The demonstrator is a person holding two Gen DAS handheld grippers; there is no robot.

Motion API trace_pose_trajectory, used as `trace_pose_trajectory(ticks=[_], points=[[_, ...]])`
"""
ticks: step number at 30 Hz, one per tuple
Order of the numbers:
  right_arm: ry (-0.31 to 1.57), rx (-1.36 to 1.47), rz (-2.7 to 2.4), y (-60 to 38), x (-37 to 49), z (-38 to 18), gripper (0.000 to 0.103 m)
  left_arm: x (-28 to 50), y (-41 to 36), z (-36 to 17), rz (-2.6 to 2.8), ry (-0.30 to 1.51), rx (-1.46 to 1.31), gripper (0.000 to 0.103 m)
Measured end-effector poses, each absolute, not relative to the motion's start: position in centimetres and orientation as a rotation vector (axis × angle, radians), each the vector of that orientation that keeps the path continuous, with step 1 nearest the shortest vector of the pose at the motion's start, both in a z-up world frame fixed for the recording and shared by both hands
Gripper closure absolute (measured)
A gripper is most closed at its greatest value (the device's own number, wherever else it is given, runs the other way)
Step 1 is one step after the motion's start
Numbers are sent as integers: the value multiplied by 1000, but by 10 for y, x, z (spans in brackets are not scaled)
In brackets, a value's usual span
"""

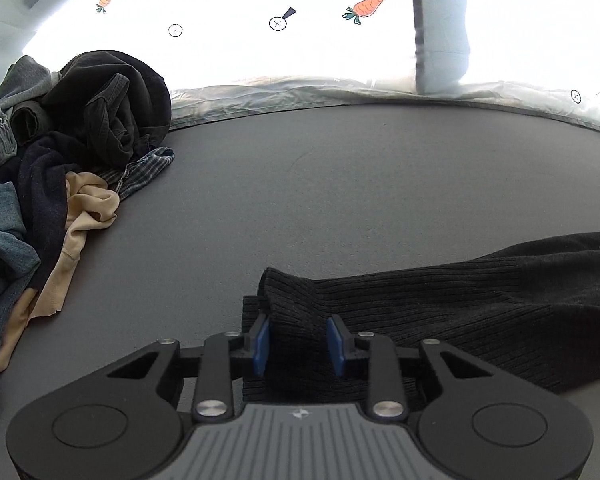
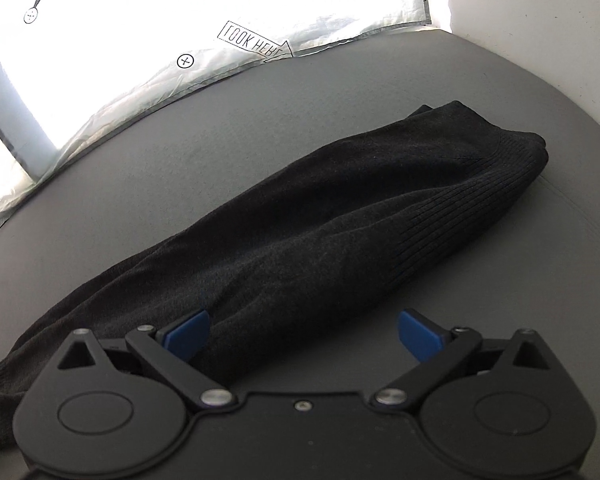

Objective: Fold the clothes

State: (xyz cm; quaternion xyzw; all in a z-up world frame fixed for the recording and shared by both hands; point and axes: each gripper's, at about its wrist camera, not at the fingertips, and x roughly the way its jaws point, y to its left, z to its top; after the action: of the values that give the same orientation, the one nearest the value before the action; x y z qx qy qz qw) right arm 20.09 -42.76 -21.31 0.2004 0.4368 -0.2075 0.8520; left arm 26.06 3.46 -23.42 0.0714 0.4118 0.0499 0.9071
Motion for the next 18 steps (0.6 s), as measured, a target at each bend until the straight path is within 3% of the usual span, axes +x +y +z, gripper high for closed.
trace_pose_trajectory(ticks=[3, 9, 11, 14, 18], points=[[917, 411, -446, -429, 201, -211, 1, 255, 32, -217, 150, 845, 95, 93], [920, 378, -422, -431, 207, -208, 1, 236, 42, -159, 279, 803, -62, 92], [923, 365, -407, -431, 210, -208, 1, 241, 47, -167, 318, 810, -50, 86], [932, 330, -355, -427, 218, -209, 1, 262, 55, -211, 461, 932, 60, 86], [920, 182, -275, -408, 221, -203, 1, 256, 77, -218, 528, 969, -96, 83]])
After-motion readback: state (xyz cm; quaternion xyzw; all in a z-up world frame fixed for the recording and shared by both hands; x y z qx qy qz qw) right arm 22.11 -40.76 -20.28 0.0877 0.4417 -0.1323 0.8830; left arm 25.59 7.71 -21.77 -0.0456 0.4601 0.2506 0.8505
